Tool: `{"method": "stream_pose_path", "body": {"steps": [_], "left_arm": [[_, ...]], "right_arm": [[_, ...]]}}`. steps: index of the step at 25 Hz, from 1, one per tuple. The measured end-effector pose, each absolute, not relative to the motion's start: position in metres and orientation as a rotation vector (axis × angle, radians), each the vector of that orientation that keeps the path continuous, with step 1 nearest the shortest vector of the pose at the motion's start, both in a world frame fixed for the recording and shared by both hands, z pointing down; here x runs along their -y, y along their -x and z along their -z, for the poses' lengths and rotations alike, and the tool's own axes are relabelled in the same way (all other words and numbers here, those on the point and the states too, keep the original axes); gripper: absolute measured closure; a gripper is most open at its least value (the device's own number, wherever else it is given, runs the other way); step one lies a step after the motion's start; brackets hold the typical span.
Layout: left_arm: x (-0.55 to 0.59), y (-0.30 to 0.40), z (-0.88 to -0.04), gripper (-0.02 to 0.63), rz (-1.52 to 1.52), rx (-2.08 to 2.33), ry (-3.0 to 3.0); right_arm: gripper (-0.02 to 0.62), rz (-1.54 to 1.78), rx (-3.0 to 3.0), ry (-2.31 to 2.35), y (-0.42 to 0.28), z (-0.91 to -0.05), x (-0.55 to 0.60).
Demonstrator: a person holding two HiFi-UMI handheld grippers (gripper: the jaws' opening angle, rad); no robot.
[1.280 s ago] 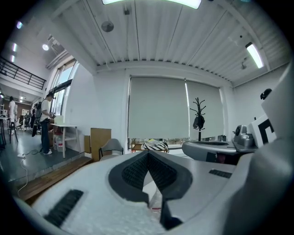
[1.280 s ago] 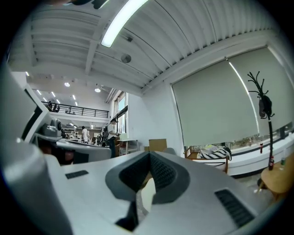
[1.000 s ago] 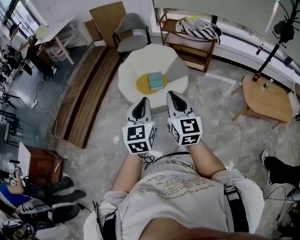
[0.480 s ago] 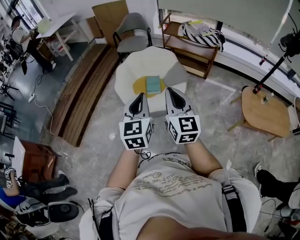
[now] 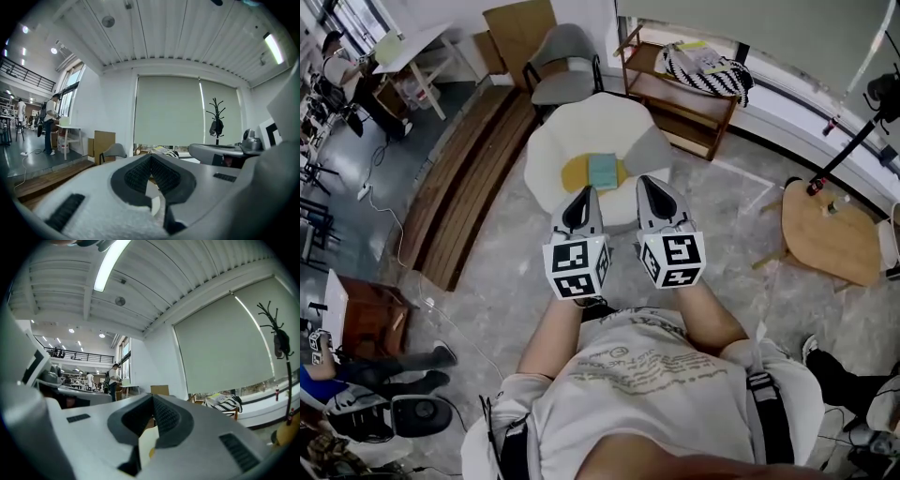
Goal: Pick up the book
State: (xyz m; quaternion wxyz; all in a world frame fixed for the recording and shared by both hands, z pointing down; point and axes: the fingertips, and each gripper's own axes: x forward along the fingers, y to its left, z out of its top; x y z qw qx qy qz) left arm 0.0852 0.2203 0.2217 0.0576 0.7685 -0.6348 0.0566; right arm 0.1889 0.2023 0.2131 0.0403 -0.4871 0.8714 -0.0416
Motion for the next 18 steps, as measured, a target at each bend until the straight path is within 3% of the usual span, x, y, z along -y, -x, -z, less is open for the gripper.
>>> {"method": "stream_pose_path", "body": {"steps": [5,18], "left_arm": [[-0.22,-0.109,-0.216,0.587,-0.174,1.944,-2.296],[-0.171,-0.068,-0.233,0.588,-0.187,1.917,-2.365]], "right_arm": [[0.571,0.136,-2.706,1.441,-0.208,-0.206,-0.202],[0.571,0.034,-2.732,1.432,-0.158,-0.216,-0.156]]}}
